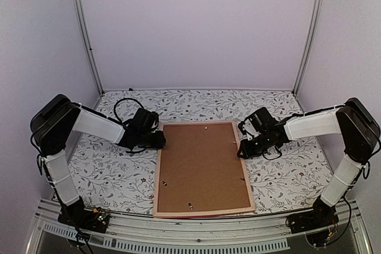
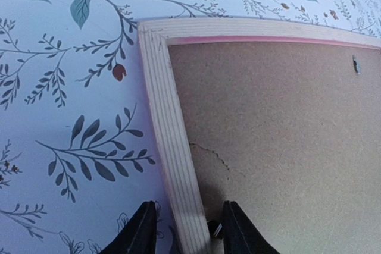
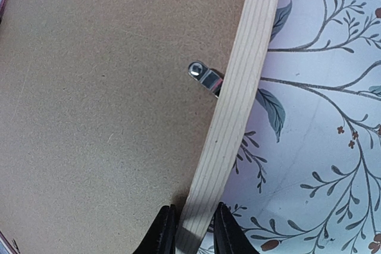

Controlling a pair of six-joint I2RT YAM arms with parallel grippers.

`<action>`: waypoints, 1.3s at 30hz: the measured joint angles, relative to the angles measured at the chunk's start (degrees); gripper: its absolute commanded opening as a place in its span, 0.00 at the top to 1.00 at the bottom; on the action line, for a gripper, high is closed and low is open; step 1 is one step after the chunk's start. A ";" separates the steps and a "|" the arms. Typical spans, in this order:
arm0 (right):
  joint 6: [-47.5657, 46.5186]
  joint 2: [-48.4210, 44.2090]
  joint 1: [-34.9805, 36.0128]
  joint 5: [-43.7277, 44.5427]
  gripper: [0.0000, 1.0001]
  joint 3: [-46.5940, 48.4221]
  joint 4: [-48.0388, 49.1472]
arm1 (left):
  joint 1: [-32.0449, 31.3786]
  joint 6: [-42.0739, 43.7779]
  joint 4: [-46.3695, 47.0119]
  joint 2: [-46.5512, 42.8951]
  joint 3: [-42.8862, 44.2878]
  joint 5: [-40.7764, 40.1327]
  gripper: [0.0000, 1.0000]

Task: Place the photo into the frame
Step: Press the fastener onto the backboard.

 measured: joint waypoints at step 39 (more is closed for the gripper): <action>7.50 3.76 0.04 0.63 0.91 3.82 0.76 | -2.78 -2.89 -1.38 -19.10 -16.06 13.00 0.23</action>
